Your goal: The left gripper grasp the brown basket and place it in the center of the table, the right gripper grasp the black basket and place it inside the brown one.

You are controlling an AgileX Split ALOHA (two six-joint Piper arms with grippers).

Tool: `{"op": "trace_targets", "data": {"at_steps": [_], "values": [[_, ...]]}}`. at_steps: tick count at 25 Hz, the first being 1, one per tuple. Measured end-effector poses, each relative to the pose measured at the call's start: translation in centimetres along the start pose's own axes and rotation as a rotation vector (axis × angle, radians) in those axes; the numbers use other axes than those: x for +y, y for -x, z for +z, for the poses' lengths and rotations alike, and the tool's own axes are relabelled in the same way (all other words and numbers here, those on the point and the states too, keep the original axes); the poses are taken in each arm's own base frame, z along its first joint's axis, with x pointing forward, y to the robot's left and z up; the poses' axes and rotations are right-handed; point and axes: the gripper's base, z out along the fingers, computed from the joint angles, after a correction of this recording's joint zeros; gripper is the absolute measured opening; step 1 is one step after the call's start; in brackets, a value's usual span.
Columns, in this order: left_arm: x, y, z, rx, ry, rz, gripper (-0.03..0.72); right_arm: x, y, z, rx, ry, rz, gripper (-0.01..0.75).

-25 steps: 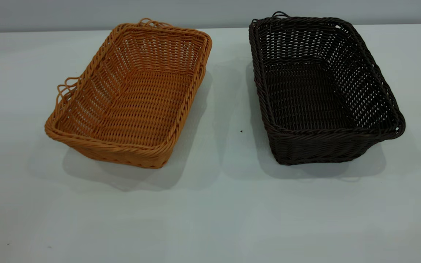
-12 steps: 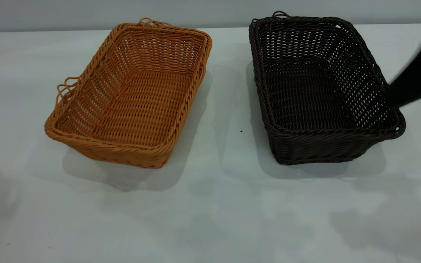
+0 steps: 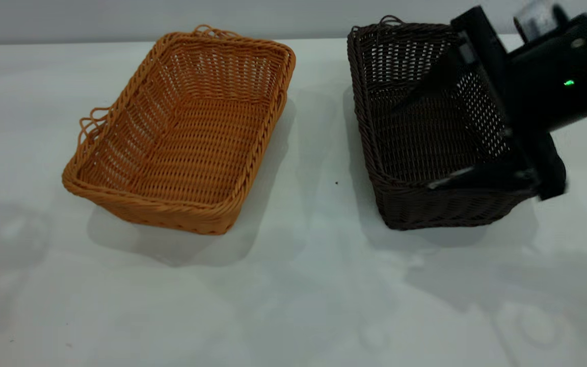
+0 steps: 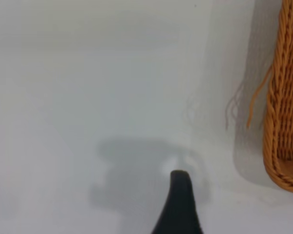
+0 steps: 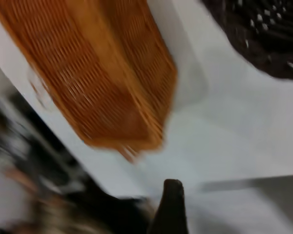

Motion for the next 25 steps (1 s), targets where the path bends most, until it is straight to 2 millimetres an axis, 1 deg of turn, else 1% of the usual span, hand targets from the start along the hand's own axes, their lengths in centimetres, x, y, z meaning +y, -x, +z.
{"op": "trace_targets", "data": {"at_steps": [3,6,8,14,17,22,25], "values": [[0.0,0.1,0.0,-0.001,0.0,0.0,0.562,-0.4,0.6,0.8,-0.006,0.022,0.15,0.593],[0.0,0.2,0.0,-0.005,0.0,-0.001,0.562,-0.8,0.7,1.2,-0.011,0.011,0.247,0.593],[0.0,0.2,0.0,-0.006,0.0,-0.001,0.562,-1.1,1.0,1.4,-0.049,-0.016,0.295,0.593],[-0.1,0.3,0.1,-0.011,-0.013,-0.02,0.562,-1.9,1.3,2.2,-0.188,-0.11,0.373,0.574],[-0.2,0.5,0.5,-0.005,-0.022,-0.032,0.562,-2.1,2.0,3.0,-0.225,-0.138,0.388,0.563],[-0.2,1.3,1.7,0.027,-0.028,-0.038,0.562,-2.4,3.4,4.5,-0.248,-0.162,0.411,0.562],[-0.1,1.9,2.7,0.056,-0.032,-0.037,0.562,-2.7,4.1,4.8,-0.292,-0.185,0.428,0.562]]}}
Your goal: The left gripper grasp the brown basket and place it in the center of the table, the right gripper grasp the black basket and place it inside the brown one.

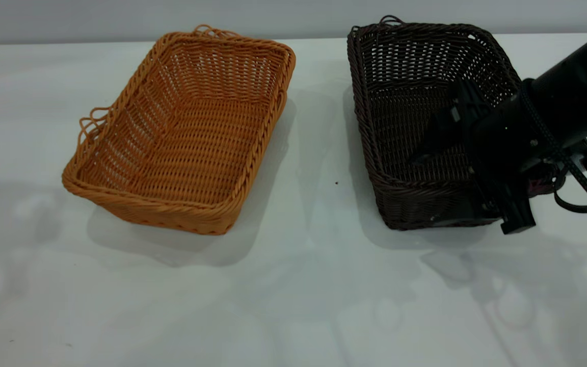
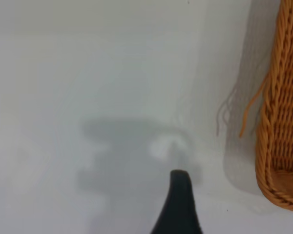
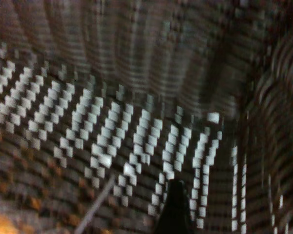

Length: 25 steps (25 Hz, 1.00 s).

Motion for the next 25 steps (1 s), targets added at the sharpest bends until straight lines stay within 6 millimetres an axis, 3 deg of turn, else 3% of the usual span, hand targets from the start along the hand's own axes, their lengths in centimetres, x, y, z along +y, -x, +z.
{"op": "trace_targets", "data": {"at_steps": [8,15,19,25], "values": [[-1.0,1.7,4.7,0.106,-0.063,0.039,0.562,-0.7,1.2,0.7,-0.104,-0.043,0.048,0.562],[-4.0,3.6,12.6,0.168,-0.139,0.122,0.562,-0.6,1.5,0.8,-0.134,-0.045,0.05,0.562],[-5.3,3.6,17.2,0.217,-0.153,0.144,0.562,-0.2,1.7,0.8,-0.156,-0.038,0.047,0.562],[-7.7,2.7,22.2,0.247,-0.167,0.19,0.562,-0.1,1.9,0.9,-0.167,-0.037,0.049,0.562]]}}
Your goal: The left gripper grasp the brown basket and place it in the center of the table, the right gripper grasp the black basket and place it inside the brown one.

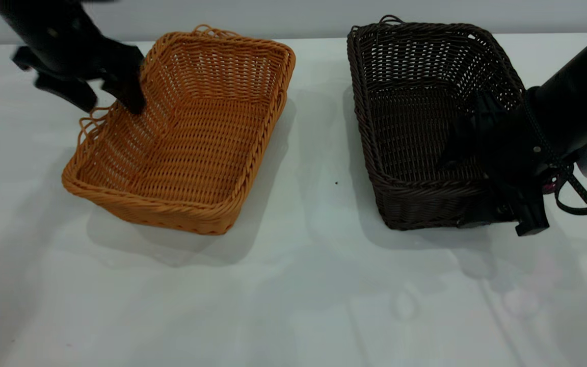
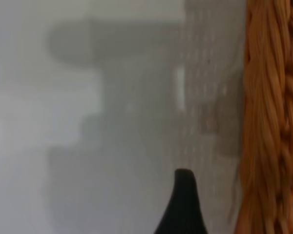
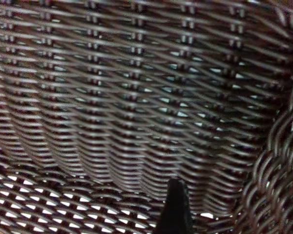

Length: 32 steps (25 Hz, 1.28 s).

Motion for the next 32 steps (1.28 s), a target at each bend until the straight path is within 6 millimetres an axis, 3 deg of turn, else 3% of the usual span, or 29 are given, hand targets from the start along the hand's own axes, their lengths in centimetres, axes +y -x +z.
{"op": "trace_targets", "data": {"at_steps": [5,10,16,19,24,28,32], "values": [[-0.2,-0.3,2.2,0.001,0.004,0.003,0.526,-0.3,0.1,0.3,-0.005,-0.013,0.004,0.541],[-0.2,-0.4,2.6,0.004,0.006,0.005,0.43,-0.5,0.2,0.7,-0.006,-0.026,0.005,0.456],[-0.1,-0.3,2.6,-0.002,0.007,0.005,0.394,-0.9,0.3,1.1,-0.001,-0.042,0.011,0.374],[-0.1,-0.3,2.6,-0.005,0.008,0.005,0.312,-0.8,0.2,1.1,0.006,-0.04,0.009,0.288],[-0.1,-0.3,2.6,-0.011,0.01,0.008,0.099,-0.8,0.1,1.1,0.022,-0.037,0.009,0.202],[-0.1,-0.2,2.6,-0.02,0.011,0.005,0.084,-0.5,0.1,0.7,0.029,-0.019,0.016,0.135],[0.0,0.1,2.6,-0.05,0.024,0.033,0.084,0.9,1.0,-1.2,0.024,0.052,-0.043,0.129]]}}
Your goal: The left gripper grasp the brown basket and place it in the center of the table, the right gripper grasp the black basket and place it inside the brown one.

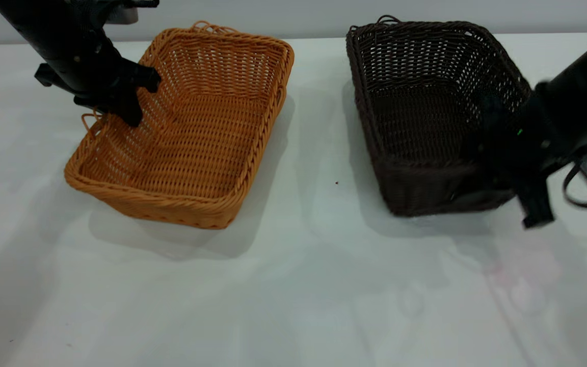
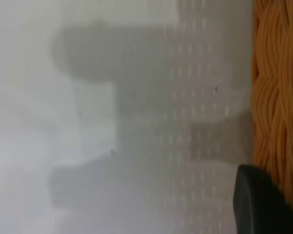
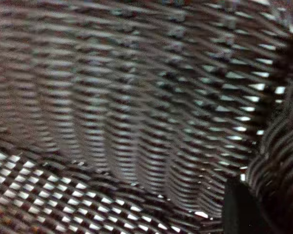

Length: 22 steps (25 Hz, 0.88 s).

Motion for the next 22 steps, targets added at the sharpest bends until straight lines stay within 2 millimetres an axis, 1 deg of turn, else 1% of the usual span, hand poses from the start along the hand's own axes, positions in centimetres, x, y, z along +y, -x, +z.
{"op": "trace_targets", "data": {"at_steps": [2,4,7,10,12,16,18,22], "values": [[0.0,0.2,0.0,-0.024,0.008,0.046,0.084,0.8,1.0,-1.4,-0.016,0.046,-0.058,0.129],[-0.2,0.5,0.1,-0.056,0.019,0.156,0.084,1.9,2.1,-3.3,-0.023,0.11,-0.128,0.129],[-1.2,1.0,0.1,-0.097,0.033,0.41,0.084,3.1,3.6,-6.1,-0.017,0.191,-0.245,0.128],[-3.2,1.4,0.2,-0.126,0.047,0.726,0.084,4.7,5.0,-8.8,0.017,0.258,-0.393,0.129],[-4.7,1.5,0.2,-0.143,0.05,0.906,0.084,5.7,5.3,-10.2,0.079,0.281,-0.495,0.127],[-8.2,1.4,0.9,-0.167,0.046,1.159,0.084,7.6,5.3,-12.2,0.192,0.281,-0.66,0.128],[-9.6,1.3,1.4,-0.18,0.047,1.232,0.084,8.5,5.1,-12.9,0.225,0.284,-0.723,0.128],[-11.3,1.4,2.1,-0.199,0.048,1.304,0.084,10.0,4.8,-14.2,0.251,0.318,-0.782,0.127]]}}
